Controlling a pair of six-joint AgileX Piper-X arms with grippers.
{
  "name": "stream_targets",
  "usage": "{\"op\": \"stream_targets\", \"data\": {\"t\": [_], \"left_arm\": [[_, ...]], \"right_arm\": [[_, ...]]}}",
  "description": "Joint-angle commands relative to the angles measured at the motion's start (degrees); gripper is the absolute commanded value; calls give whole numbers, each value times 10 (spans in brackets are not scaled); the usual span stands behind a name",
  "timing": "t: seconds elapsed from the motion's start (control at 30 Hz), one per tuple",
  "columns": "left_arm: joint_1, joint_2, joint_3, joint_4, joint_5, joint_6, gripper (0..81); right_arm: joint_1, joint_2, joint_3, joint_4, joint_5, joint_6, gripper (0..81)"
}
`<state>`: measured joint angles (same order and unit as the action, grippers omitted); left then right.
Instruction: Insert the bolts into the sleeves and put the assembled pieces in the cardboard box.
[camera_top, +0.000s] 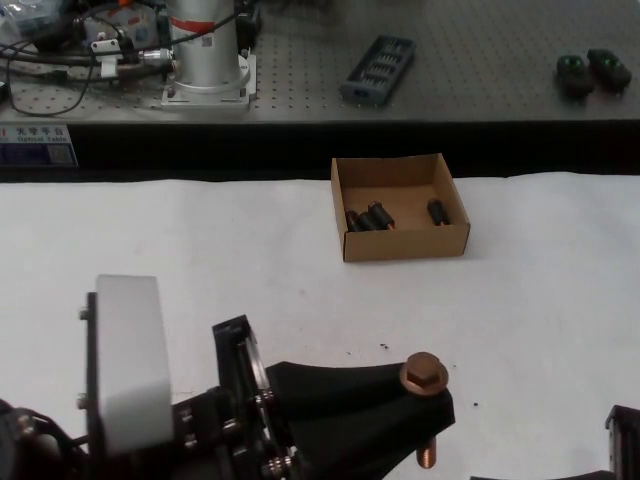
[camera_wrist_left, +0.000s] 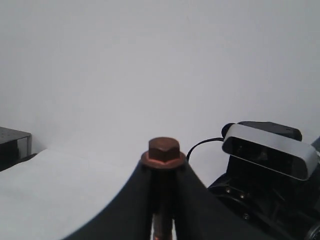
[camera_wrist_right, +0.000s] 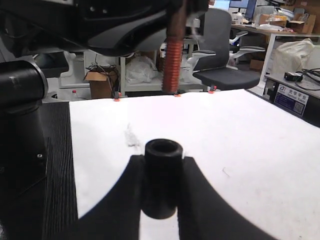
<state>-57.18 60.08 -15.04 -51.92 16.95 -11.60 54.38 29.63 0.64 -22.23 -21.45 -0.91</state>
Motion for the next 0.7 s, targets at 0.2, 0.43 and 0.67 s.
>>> {"op": "stream_targets", "data": {"t": [0.2,0.43,0.67], "left_arm": [[-6,32,-1,-76,31,-17,6],[-23,40,-1,-78,33,-11,6],[-24,72,-3,-86,34,-9,6]], "right_arm": [[1,31,-6,-28,-1,-4,52],[1,39,-6,-52,-1,0,52],[1,39,-6,-52,-1,6,52]]}}
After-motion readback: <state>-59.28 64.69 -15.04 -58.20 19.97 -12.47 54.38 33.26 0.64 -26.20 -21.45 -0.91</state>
